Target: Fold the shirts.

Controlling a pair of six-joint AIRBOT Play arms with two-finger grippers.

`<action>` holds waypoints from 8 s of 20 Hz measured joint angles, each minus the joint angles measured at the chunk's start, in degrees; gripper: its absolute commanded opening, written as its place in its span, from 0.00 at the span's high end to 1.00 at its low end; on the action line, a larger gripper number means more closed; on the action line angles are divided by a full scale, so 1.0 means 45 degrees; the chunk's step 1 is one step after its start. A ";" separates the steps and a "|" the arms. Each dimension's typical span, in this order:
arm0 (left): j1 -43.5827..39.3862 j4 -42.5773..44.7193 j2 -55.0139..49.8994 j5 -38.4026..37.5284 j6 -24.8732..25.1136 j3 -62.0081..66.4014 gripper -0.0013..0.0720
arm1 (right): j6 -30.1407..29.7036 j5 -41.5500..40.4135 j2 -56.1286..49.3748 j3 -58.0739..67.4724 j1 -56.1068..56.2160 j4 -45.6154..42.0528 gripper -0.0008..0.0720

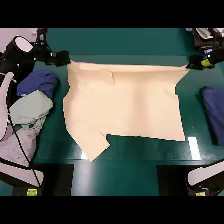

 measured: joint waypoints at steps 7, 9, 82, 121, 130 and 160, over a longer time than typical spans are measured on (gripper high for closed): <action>0.0141 0.1423 -0.0083 -0.2103 0.0219 -0.1710 0.95 | 0.0015 -0.1273 0.2016 -0.5289 0.0029 -0.0005 0.97; 0.0146 0.1545 -0.0087 -0.2103 0.0121 -0.2390 0.95 | 0.0010 -0.1826 0.2395 -0.6465 0.0029 0.0102 0.97; -0.2050 -0.1122 1.4042 -0.4439 -0.4022 -1.4275 0.95 | -0.1180 0.2929 1.1200 -1.4722 -0.4153 -0.1132 0.97; -0.3201 -0.0583 0.4658 0.0165 -0.1923 -0.6785 0.95 | -0.3007 0.2040 -0.0355 -0.7553 -0.2492 0.4600 0.97; -0.5853 -0.1792 0.0364 0.0782 -0.2011 -0.3657 0.95 | -0.3002 0.2467 0.2263 -0.7257 -0.2011 0.6115 0.97; -0.2866 0.1384 0.1967 -0.0937 -0.2404 -0.0379 0.95 | -0.2759 -0.1239 0.2837 -0.3298 0.9034 0.8427 0.50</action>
